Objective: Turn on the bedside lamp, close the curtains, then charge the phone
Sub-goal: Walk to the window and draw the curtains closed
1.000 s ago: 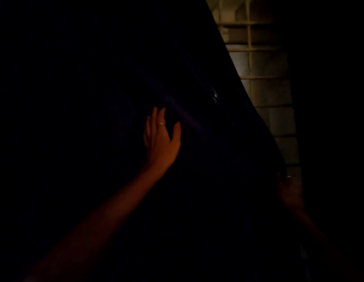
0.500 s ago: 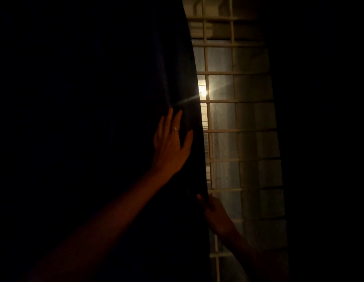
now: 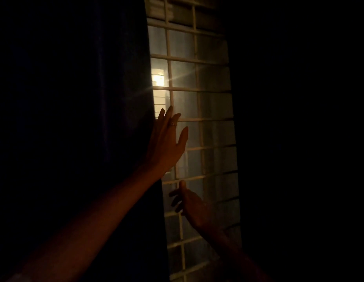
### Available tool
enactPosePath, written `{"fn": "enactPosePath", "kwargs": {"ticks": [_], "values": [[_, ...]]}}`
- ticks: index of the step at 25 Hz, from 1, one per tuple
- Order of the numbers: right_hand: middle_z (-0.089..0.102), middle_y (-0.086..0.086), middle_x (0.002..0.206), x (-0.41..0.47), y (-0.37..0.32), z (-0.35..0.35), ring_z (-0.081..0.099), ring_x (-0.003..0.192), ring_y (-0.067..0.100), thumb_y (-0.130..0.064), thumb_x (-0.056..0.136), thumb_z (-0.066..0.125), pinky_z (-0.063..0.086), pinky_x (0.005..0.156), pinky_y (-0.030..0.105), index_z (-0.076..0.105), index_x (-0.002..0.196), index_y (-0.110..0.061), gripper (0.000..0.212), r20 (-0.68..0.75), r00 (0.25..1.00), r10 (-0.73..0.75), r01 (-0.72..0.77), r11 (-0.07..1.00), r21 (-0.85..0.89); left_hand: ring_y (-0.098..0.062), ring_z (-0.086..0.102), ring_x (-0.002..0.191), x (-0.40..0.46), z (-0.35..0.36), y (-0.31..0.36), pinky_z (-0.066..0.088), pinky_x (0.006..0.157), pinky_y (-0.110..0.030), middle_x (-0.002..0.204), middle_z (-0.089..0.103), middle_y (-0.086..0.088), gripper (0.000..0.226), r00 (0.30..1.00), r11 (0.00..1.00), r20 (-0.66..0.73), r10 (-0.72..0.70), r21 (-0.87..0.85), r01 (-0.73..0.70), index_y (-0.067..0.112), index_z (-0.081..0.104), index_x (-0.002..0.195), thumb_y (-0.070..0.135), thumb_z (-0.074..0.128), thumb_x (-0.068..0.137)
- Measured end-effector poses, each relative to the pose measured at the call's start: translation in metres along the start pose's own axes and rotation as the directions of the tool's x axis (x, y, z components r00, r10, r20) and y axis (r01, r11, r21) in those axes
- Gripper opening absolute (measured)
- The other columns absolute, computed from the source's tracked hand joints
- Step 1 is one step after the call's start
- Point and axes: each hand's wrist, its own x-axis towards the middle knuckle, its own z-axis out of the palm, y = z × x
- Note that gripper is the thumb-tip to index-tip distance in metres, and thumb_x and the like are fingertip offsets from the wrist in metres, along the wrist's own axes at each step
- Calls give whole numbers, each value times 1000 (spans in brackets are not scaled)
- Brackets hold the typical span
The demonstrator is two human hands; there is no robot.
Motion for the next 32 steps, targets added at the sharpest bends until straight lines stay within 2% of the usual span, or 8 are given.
{"fn": "enactPosePath", "kwargs": {"ticks": [5,10,15,19,23,26,29,32], "values": [[64,12,106,-18,32,-82,61,98,23,-17,91,54,43,74,20,62,109,-4,23,-542,840,-22,-165,941,-294,-20,13,147,-9,55,33,15,115,-29,157,23,-5,55,999,982,39,-17,-186,24,14,36,143,39,43,94],[51,16,127,-27,50,-156,45,118,33,-15,84,63,39,97,42,50,123,-6,42,-818,547,-176,-354,837,-417,-23,14,147,-4,95,78,17,119,-36,158,21,-10,61,986,948,166,-13,-313,65,9,28,146,33,47,94],[51,13,131,-7,70,-193,51,119,28,-24,83,66,47,99,45,42,129,-9,55,-711,702,-38,-259,917,-305,-25,34,138,22,130,123,31,113,-39,150,35,-11,62,987,890,163,11,-452,65,11,30,144,33,53,91],[49,13,131,10,87,-207,49,120,30,-28,82,67,45,100,46,39,131,-7,61,-712,700,-64,-292,884,-366,-26,32,139,43,157,144,35,112,-42,154,26,-11,72,984,875,175,6,-478,80,19,19,148,37,55,89],[51,14,135,18,95,-209,50,124,27,-27,90,56,44,104,40,41,134,-5,51,-604,797,-18,-262,890,-373,-36,16,145,55,173,158,28,113,-54,158,7,-21,83,980,935,193,-41,-338,106,37,5,148,51,55,84],[59,12,129,16,91,-199,58,116,24,-22,95,46,48,96,31,38,138,-9,46,-497,867,-37,-194,894,-405,-43,26,139,71,167,162,38,106,-55,156,7,-26,80,981,978,185,-58,-189,94,40,2,148,45,54,87],[64,10,121,10,77,-179,62,108,24,-26,96,40,47,85,26,36,140,-16,45,-416,909,-25,-171,888,-427,-22,61,82,91,144,155,54,62,-29,142,38,-27,77,977,991,212,-30,-125,57,37,1,148,23,52,92],[59,6,128,-8,54,-148,56,118,25,-58,88,26,43,99,32,44,134,-24,60,-291,955,-47,-50,948,-315,-8,45,52,97,103,144,40,47,-20,82,55,-7,75,954,985,262,147,50,-165,33,2,149,14,48,93]]}}
